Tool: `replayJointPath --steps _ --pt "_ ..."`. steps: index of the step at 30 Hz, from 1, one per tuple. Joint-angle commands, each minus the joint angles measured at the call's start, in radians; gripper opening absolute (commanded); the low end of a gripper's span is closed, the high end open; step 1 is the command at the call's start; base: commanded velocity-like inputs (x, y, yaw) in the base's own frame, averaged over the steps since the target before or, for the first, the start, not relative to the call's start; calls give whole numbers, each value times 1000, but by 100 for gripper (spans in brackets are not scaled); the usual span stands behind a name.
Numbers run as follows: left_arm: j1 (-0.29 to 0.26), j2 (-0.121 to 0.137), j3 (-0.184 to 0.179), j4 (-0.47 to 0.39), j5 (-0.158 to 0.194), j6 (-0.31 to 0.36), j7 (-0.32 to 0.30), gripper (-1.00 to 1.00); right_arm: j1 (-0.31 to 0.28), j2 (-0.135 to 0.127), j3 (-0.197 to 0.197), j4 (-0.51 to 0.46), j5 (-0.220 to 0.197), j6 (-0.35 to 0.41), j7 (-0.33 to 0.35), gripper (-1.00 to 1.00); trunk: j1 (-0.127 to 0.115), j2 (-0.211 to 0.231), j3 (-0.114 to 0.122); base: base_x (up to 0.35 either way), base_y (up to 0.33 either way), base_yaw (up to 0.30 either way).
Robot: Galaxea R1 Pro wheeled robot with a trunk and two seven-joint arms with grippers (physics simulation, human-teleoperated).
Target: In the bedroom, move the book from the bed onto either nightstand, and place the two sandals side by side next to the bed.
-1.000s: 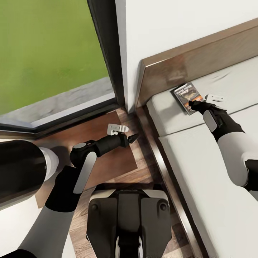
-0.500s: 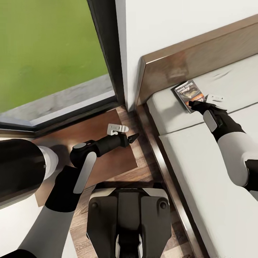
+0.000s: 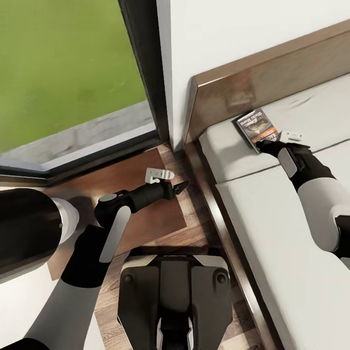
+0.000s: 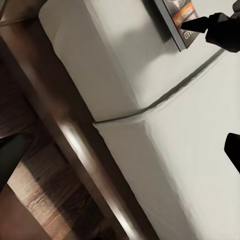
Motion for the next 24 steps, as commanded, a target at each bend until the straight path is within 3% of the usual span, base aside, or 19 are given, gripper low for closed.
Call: replayJointPath --steps 1,6,16,24 --pt "0 -1 1 -1 0 5 -3 100 -3 -1 2 0 -6 13 -8 100 1 -1 -1 0 0 0" --pt "0 -1 2 -1 0 5 -4 100 -60 -1 2 1 -7 72 -5 100 1 -1 -1 0 0 0" --pt "0 -1 2 -1 0 6 -4 100 -113 -8 3 2 -6 106 -8 100 1 -1 -1 0 0 0" --pt "0 1 2 -1 0 4 -4 100 -120 -11 3 1 -4 119 -11 100 1 -1 -1 0 0 0"
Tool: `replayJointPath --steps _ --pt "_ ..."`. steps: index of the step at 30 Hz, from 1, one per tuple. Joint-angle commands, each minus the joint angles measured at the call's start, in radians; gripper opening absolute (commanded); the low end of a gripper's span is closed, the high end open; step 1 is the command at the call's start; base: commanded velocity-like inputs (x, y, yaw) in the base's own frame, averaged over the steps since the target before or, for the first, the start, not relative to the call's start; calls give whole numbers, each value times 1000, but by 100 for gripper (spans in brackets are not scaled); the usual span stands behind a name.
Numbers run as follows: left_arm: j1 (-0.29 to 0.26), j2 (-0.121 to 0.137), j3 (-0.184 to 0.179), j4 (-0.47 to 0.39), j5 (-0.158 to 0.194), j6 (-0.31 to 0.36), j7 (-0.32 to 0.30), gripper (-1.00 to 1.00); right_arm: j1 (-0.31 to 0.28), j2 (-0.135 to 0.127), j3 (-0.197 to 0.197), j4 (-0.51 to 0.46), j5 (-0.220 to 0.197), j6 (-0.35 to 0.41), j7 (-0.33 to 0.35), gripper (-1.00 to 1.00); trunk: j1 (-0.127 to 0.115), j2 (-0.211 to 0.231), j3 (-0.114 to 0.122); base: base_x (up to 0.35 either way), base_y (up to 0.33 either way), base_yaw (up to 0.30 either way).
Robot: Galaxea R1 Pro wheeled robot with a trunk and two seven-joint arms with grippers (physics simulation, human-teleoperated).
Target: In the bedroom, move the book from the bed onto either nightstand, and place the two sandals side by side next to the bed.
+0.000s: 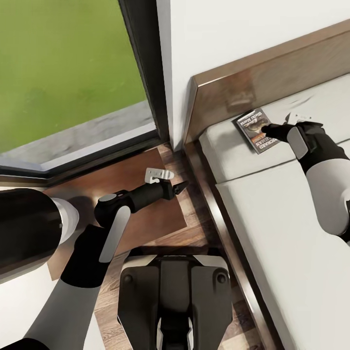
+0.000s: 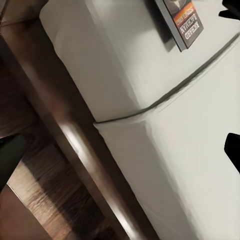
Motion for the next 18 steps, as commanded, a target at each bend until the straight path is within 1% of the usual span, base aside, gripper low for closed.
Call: replayJointPath --steps 1,3,7,11,18 --pt "0 0 1 -1 0 6 -3 100 -1 -1 1 -2 -10 5 -7 100 1 -2 -1 0 0 0" --pt "0 0 1 0 0 5 -3 100 -4 -1 1 -2 -10 5 -8 100 1 -2 -1 0 0 0" --pt "0 1 1 -1 0 5 -2 100 -26 -10 1 -2 -10 5 -8 100 1 -2 -1 0 0 0" --pt "0 1 1 -1 0 5 -1 100 -33 -26 1 -3 -11 5 -4 100 1 -2 -1 0 0 0" --pt "0 0 2 -5 -1 5 0 100 -40 -33 1 -4 -11 6 -1 100 1 -2 -1 0 0 0"
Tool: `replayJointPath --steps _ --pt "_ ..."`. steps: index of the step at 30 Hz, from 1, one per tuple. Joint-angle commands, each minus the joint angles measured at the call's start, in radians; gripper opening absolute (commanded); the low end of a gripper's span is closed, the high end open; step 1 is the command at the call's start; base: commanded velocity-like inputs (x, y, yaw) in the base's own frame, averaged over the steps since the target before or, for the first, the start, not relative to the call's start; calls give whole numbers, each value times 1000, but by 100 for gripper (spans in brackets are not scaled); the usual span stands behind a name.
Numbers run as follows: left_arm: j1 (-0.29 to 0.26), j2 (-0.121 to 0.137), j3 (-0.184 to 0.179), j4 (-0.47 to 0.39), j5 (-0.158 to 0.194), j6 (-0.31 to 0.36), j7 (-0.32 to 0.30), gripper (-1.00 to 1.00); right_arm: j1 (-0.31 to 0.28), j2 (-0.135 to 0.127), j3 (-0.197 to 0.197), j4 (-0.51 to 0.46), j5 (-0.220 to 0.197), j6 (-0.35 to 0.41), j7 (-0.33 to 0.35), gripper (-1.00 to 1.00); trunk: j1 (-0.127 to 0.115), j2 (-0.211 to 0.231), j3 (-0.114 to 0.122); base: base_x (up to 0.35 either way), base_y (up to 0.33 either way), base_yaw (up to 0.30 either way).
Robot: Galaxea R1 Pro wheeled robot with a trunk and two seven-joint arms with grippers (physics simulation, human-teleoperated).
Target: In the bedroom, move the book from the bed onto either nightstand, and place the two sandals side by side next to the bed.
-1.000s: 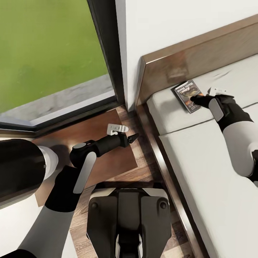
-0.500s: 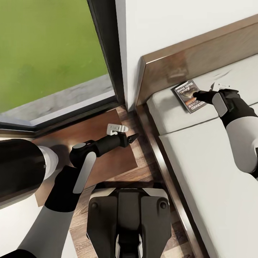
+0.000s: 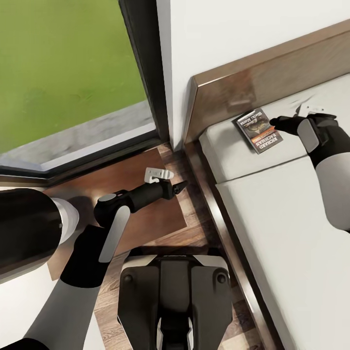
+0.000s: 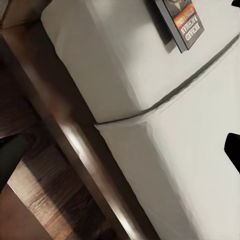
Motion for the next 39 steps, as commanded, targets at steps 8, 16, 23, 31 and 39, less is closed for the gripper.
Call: replayJointPath --steps 8,16,23,31,39 --pt "0 -1 14 -1 0 5 -1 100 -2 -1 1 -2 -11 5 -5 100 1 -2 -1 0 0 0" --pt "0 -1 33 -2 0 5 -3 100 -2 0 1 -2 -11 5 -5 100 8 -16 -7 0 0 0" --pt "0 -1 34 -2 -2 5 -3 100 -2 -1 3 -30 -11 6 -5 100 35 -65 -29 0 0 0" --pt "0 -1 33 -2 -3 7 -2 100 -2 -2 4 -36 -11 5 -5 100 66 -121 -54 0 0 0" --pt "0 -1 32 -2 -3 7 -2 100 -2 -3 4 -52 -11 3 -5 100 96 -177 -79 0 0 0"
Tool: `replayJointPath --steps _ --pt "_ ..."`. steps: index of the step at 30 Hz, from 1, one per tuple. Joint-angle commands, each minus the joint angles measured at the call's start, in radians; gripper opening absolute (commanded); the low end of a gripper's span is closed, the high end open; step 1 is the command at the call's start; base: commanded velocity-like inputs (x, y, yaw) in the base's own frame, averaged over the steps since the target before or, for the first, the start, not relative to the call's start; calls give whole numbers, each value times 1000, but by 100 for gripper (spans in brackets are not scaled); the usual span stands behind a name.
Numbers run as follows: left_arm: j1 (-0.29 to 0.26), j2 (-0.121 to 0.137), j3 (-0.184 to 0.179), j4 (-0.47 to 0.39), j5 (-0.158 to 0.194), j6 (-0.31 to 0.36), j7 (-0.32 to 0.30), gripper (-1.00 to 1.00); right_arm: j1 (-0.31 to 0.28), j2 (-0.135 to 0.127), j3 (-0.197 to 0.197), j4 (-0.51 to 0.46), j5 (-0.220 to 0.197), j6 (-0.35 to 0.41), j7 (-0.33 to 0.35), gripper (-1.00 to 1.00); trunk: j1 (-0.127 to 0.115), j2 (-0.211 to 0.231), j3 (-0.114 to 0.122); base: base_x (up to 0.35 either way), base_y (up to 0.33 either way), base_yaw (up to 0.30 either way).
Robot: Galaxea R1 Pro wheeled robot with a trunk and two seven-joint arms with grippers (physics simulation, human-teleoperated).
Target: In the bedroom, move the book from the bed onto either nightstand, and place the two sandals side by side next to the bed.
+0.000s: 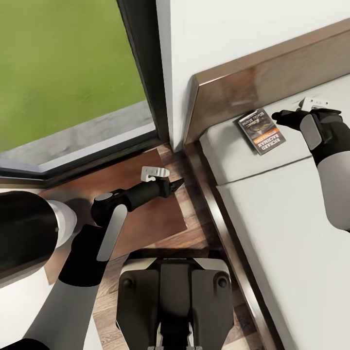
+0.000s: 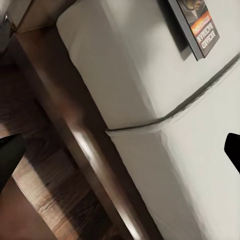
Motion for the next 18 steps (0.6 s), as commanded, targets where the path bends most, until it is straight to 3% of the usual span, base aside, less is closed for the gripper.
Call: replayJointPath --steps 1,18 --pt "0 -1 1 -1 1 5 -3 100 0 -1 1 -3 -11 4 -7 100 4 -8 -4 0 0 0" --pt "0 -1 1 0 1 5 -3 100 0 -30 -7 -3 -14 -22 -10 100 69 -127 -57 0 0 0"
